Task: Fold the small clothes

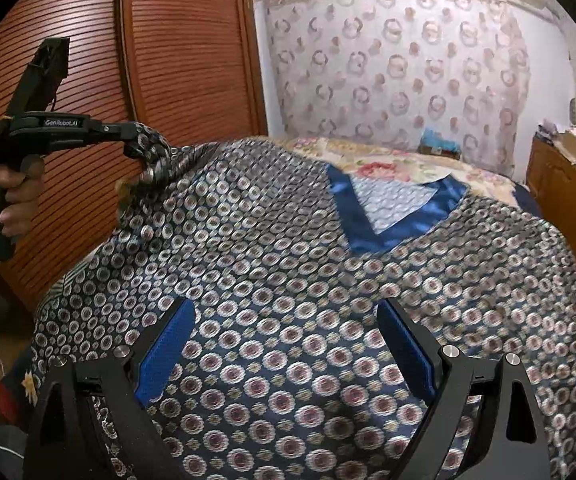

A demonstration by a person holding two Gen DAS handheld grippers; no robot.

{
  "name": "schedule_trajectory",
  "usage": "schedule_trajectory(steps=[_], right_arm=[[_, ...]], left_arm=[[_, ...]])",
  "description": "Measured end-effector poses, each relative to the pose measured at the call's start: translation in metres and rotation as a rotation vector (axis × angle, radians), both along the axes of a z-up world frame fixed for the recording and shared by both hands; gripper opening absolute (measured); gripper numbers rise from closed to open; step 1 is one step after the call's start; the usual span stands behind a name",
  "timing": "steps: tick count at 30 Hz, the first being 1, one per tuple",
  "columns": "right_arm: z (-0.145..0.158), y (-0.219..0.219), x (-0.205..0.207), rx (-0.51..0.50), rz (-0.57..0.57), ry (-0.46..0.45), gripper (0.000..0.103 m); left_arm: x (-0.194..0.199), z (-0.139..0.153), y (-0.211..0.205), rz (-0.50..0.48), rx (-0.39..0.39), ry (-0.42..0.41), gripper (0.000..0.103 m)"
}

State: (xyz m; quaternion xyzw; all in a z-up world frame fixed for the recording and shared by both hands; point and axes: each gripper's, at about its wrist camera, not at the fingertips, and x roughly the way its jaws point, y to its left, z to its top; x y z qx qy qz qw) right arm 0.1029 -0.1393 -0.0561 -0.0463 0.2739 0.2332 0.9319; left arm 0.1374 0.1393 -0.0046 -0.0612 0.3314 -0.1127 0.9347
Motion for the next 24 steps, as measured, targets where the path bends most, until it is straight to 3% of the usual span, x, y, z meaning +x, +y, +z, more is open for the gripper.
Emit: schedule_trajectory(steps=[4,8,10,12,13,15,17,24], right_arm=[[0.004,-0.009,-0.002,-0.012,-0.021,-0.017,0.093],[0.010,-0.014,0.005,-0.016,-0.022,-0.014,0.093],[0.017,-0.011,0.009,-0.014,-0.010,-0.020,0.093],[0.026,-0.003,0.018,-0.012,0.014,-0.021,0.093],[0.029,0.002,0.019,-0.011,0.029,-0.021,0.093],[0.032,0.014,0.025,-0.011,0.062,-0.021,0.092],[0.035,0.031,0.031,-0.022,0.096,-0.021,0.090],[0.039,0.089,0.068,-0.024,0.254,-0.010,0.079]], left_arm=[[-0.012,-0.009,-0.021,-0.052,0.027,0.027,0.004],[-0.031,-0.021,-0.014,-0.040,0.079,0.055,0.014],[-0.041,-0.028,-0.003,-0.027,0.082,0.067,0.023],[-0.049,-0.033,0.008,0.002,0.102,0.076,0.050],[-0.051,-0.035,0.012,0.012,0.107,0.077,0.055],[-0.058,-0.039,0.026,0.031,0.089,0.077,0.075],[-0.063,-0.045,0.036,0.052,0.073,0.084,0.079],[-0.053,-0.092,0.050,0.093,0.119,0.181,0.079]])
